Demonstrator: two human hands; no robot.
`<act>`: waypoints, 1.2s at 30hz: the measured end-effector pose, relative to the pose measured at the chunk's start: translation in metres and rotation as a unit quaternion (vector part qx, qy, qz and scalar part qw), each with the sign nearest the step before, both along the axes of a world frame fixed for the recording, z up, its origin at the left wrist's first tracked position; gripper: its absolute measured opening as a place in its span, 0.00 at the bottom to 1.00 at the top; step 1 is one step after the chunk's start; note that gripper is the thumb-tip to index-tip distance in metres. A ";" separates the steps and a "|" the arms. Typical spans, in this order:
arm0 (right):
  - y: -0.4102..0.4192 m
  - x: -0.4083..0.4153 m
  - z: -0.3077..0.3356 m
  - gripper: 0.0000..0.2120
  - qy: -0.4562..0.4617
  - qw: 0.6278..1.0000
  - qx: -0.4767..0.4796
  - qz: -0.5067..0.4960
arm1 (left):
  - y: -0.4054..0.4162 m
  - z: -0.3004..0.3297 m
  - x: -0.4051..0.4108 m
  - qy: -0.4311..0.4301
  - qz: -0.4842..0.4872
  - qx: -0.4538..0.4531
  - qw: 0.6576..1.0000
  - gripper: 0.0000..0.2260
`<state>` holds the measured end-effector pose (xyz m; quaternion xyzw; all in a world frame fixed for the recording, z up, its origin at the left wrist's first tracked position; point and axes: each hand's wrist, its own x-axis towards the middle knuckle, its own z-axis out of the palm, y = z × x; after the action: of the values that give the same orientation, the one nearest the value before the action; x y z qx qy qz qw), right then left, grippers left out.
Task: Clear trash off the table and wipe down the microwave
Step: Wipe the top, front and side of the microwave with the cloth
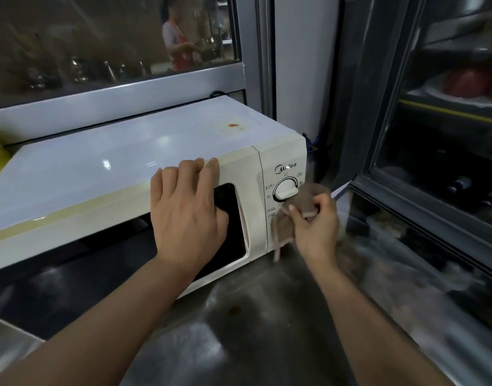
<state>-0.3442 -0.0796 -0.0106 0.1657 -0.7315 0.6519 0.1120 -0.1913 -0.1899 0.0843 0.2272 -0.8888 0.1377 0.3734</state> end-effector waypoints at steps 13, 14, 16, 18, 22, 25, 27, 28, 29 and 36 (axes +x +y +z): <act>0.002 -0.014 -0.047 0.10 -0.258 0.963 -0.065 0.037 | 0.000 -0.005 -0.005 0.027 0.002 0.001 1.000 0.25; 0.001 -0.010 -0.053 0.10 -0.268 0.962 -0.054 0.030 | 0.000 -0.005 -0.005 0.027 0.005 0.000 1.000 0.25; -0.002 -0.004 -0.056 0.10 -0.278 0.960 -0.040 0.019 | 0.000 -0.005 -0.006 0.027 0.012 -0.004 1.000 0.25; -0.006 0.002 -0.053 0.09 -0.279 0.960 -0.016 0.012 | 0.001 -0.004 -0.007 0.022 0.015 0.000 1.000 0.24; -0.020 0.041 -0.047 0.13 -0.203 0.975 0.085 0.039 | 0.005 -0.002 -0.006 0.016 0.024 0.005 1.000 0.24; -0.021 0.064 -0.050 0.15 -0.181 0.977 0.087 0.078 | 0.005 -0.002 -0.004 -0.001 0.020 0.005 1.000 0.24; -0.015 0.058 -0.049 0.12 -0.170 0.978 0.083 0.083 | 0.003 -0.002 -0.002 -0.012 0.016 -0.001 1.000 0.25; -0.011 0.049 -0.050 0.11 -0.166 0.980 0.079 0.074 | 0.003 -0.002 -0.001 -0.015 0.014 -0.003 1.000 0.25; -0.009 0.040 -0.049 0.11 -0.166 0.982 0.074 0.058 | 0.002 -0.002 -0.001 -0.017 0.013 -0.004 1.000 0.26; -0.008 0.008 -0.054 0.14 -0.269 0.962 0.036 0.025 | -0.002 -0.004 -0.001 -0.020 0.009 -0.022 1.000 0.27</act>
<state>-0.3364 -0.0881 -0.0647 0.0067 -0.7534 0.6481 -0.1110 -0.1927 -0.1924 0.0808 0.2245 -0.8907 0.1650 0.3591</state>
